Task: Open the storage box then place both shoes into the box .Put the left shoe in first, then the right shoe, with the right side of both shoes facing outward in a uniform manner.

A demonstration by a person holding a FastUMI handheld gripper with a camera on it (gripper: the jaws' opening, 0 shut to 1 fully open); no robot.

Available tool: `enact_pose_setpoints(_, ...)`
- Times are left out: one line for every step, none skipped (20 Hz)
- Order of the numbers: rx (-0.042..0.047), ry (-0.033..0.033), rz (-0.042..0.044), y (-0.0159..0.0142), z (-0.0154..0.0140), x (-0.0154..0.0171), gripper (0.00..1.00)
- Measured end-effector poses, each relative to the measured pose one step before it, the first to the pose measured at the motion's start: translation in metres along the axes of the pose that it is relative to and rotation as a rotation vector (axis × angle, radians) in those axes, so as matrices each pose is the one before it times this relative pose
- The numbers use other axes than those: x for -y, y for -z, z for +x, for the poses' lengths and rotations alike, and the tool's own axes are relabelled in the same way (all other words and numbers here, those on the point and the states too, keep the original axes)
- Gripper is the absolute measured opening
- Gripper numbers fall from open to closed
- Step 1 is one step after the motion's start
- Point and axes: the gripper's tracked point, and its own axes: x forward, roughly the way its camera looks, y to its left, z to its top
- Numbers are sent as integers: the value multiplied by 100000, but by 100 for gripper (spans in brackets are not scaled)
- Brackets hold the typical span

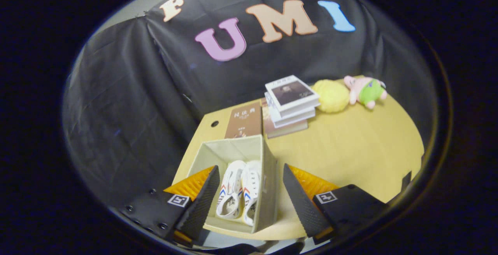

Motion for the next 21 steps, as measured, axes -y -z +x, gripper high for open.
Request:
enact_pose_setpoints(5907,275,-2808,-1449,-1294,689,100)
enact_pose_setpoints(5706,389,-2903,-1668,-1179,763,100)
enact_pose_setpoints(6077,1713,-2912,-1558,-1245,1013,100)
enact_pose_setpoints(5886,2595,-3148,-1591,-1111,1367,100)
enact_pose_setpoints(5346,3046,-2760,-1409,-993,1499,100)
enact_pose_setpoints(5354,2771,-1612,-1381,-913,1400,100)
enact_pose_setpoints(5563,1854,-489,-1133,-708,1050,100)
enact_pose_setpoints(4921,1396,50,-966,-604,1023,100)
enact_pose_setpoints(4623,2295,-133,-849,-597,1318,100)
enact_pose_setpoints(4457,3315,-549,-948,-523,1638,100)
enact_pose_setpoints(3804,2980,-970,-779,-546,1461,100)
enact_pose_setpoints(4038,2760,-1307,-799,-324,1242,100)
enact_pose_setpoints(3362,2018,-1370,-561,-394,1073,100)
enact_pose_setpoints(2781,1154,-1517,-601,-96,878,100)
enact_pose_setpoints(2621,1584,-1699,-527,-56,988,100)
enact_pose_setpoints(1515,999,-1812,-513,54,924,100)
enact_pose_setpoints(1229,1403,-722,-487,-242,913,100)
enact_pose_setpoints(804,643,693,-874,-894,779,100)
enact_pose_setpoints(398,387,965,-301,-342,598,100)
enact_pose_setpoints(694,807,620,-238,-42,498,100)
enact_pose_setpoints(686,363,-101,-100,259,459,100)
